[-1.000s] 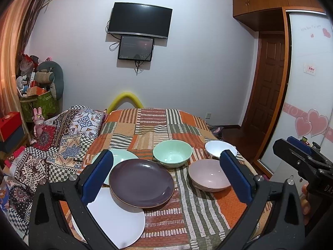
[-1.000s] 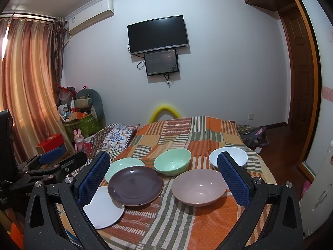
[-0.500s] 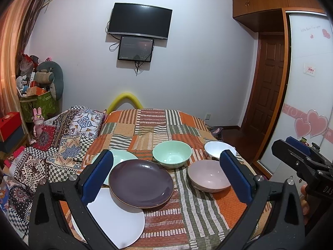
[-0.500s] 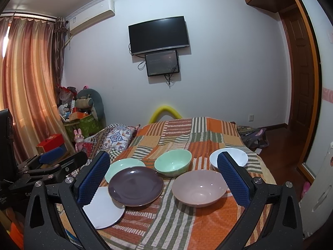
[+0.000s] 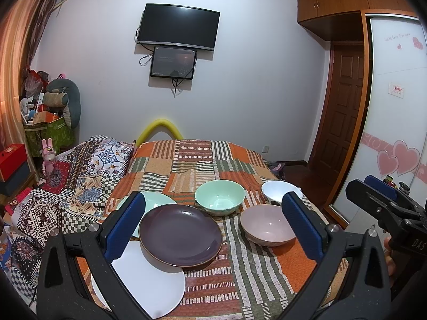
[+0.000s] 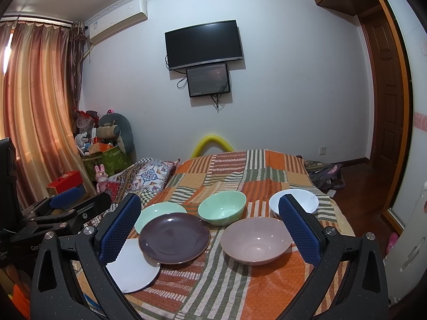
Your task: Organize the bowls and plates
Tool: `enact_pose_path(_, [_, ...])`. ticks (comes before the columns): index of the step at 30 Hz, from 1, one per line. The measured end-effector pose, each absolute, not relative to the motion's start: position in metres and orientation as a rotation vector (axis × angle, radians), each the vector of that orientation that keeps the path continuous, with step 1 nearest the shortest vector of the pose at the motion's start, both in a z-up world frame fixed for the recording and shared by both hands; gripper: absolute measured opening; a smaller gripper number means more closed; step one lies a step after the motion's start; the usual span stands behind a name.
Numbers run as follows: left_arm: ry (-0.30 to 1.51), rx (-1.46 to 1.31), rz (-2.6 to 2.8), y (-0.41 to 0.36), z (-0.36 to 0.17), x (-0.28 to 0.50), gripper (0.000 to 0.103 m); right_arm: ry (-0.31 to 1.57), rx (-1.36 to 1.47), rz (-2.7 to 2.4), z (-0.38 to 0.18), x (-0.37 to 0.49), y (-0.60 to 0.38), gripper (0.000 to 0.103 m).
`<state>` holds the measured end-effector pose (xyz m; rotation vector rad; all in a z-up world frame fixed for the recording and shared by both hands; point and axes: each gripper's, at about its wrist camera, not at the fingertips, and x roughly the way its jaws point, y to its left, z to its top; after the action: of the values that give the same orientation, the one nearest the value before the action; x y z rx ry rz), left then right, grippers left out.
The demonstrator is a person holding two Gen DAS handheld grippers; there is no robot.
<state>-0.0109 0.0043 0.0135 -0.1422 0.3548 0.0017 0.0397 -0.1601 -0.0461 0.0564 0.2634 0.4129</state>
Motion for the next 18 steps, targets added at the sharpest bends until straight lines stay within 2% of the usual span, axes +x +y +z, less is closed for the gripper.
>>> enact_pose_path(18, [0.48,-0.111,0.006,0.026,-0.022,0.024,0.103,0.417,0.078,0.4,-0.078,0.082,-0.151,0.103])
